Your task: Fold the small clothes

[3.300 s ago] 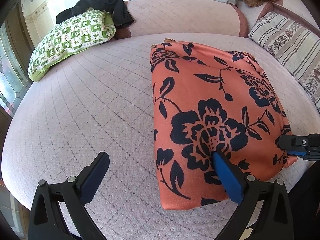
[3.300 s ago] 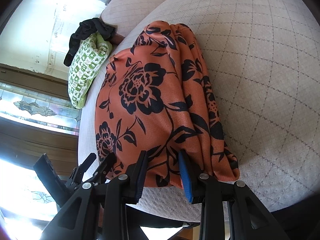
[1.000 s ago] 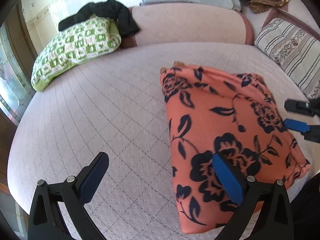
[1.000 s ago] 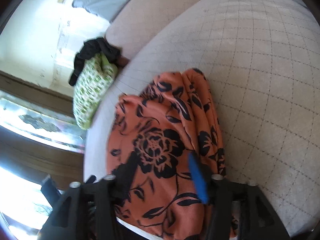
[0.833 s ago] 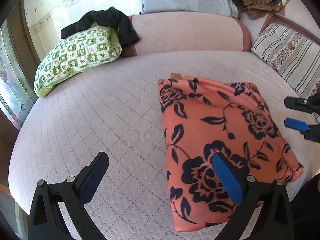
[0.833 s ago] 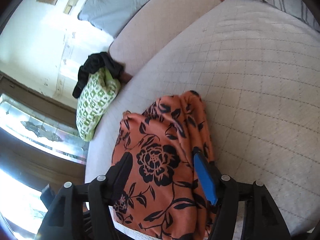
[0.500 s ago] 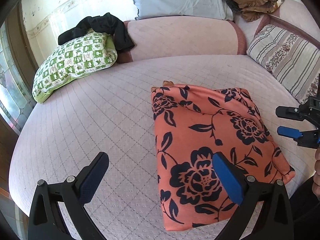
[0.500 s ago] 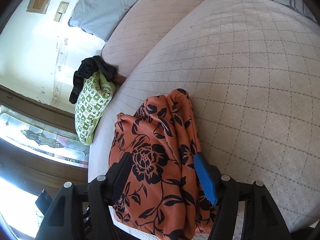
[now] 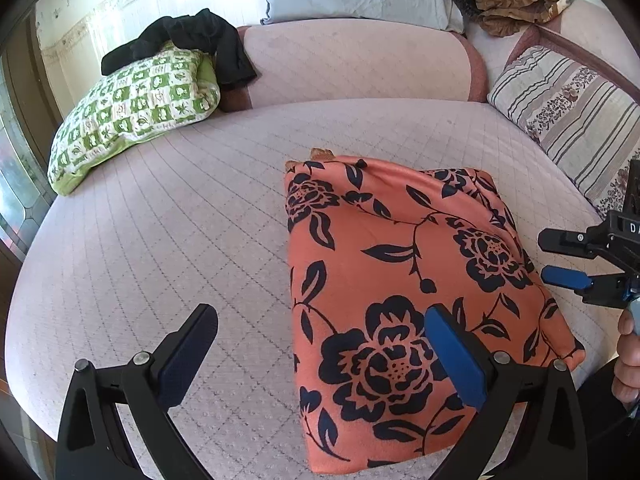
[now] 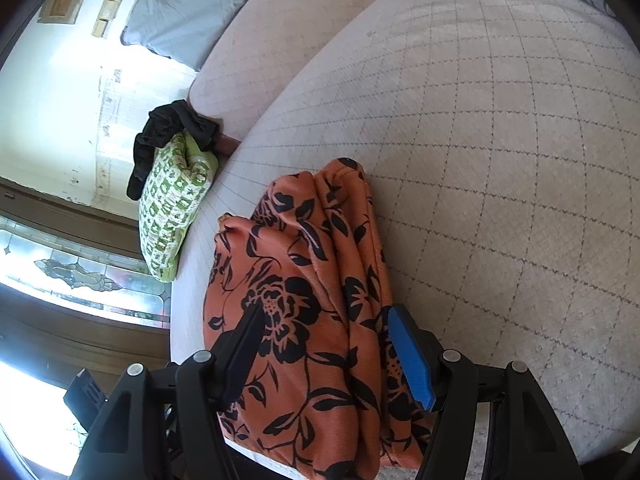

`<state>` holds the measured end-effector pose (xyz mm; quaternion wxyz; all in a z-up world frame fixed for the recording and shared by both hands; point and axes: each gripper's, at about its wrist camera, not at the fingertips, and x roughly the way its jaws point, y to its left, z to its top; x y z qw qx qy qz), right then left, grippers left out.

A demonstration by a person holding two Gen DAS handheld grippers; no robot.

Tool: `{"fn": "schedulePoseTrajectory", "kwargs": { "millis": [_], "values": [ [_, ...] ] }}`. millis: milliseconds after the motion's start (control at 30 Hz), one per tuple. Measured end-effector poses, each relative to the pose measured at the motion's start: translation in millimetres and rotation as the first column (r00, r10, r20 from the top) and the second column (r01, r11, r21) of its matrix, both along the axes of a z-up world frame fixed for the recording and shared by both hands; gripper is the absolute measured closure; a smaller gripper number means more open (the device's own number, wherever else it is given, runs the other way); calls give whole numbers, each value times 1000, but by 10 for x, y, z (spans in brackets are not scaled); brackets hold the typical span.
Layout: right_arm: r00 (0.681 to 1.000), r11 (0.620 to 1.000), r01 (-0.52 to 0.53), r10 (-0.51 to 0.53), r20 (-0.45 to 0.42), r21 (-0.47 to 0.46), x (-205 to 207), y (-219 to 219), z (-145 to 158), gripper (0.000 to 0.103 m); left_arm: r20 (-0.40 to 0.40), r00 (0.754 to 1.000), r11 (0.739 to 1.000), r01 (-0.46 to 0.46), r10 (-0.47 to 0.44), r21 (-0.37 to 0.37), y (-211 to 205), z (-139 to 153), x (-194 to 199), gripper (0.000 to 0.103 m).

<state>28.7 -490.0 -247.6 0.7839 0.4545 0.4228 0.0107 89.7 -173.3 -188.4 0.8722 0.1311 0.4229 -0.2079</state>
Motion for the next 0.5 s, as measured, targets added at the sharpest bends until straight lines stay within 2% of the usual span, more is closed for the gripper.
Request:
{"fn": "schedulePoseTrajectory", "kwargs": {
  "millis": [500],
  "values": [
    [998,1000,14,-13,-54,22,107,-150,-208,35,-45,999,1000,16,-16,4,-106,-145,116,0]
  ]
}}
